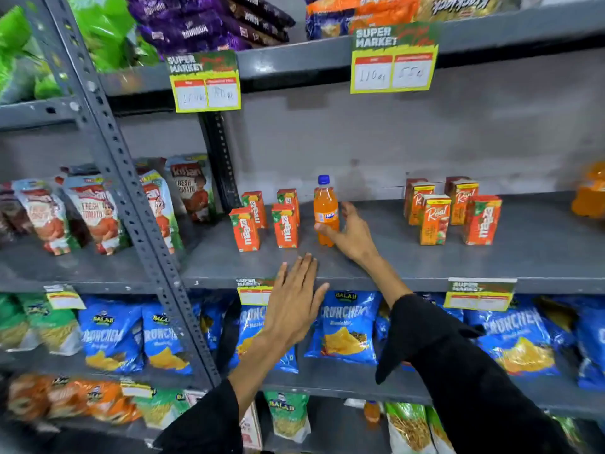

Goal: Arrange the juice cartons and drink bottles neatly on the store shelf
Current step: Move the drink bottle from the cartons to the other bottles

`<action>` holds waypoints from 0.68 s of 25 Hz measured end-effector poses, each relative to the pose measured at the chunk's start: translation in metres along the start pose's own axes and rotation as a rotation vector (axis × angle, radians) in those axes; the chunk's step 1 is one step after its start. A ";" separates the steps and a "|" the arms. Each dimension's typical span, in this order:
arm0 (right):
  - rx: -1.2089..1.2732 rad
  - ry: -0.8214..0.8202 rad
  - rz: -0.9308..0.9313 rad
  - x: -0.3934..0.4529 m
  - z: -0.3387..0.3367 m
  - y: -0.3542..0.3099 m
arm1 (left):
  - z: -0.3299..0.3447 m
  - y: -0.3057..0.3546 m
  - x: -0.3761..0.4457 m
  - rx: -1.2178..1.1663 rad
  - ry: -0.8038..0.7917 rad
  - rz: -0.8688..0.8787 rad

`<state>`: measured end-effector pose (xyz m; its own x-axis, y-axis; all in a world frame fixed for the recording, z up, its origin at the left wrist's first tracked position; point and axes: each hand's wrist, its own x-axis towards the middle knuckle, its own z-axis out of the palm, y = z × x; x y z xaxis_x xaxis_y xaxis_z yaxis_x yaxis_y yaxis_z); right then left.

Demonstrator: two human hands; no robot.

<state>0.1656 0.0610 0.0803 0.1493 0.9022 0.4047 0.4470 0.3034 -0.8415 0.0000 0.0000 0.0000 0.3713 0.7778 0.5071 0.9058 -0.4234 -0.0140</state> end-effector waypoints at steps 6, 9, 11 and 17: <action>-0.025 0.147 0.048 0.014 0.025 -0.003 | 0.001 -0.001 0.002 -0.032 0.033 -0.013; -0.012 0.182 0.044 0.012 0.019 0.000 | 0.002 -0.002 0.002 -0.009 0.024 -0.019; -0.004 0.180 0.038 0.007 0.010 0.004 | 0.001 0.004 0.002 -0.001 0.006 -0.051; 0.014 0.155 -0.016 -0.031 -0.057 0.017 | 0.002 0.059 0.006 -0.011 -0.041 -0.034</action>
<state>0.2194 0.0210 0.0738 0.2773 0.8392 0.4677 0.4387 0.3225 -0.8388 0.0556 -0.0197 0.0005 0.3487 0.8103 0.4710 0.9158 -0.4014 0.0126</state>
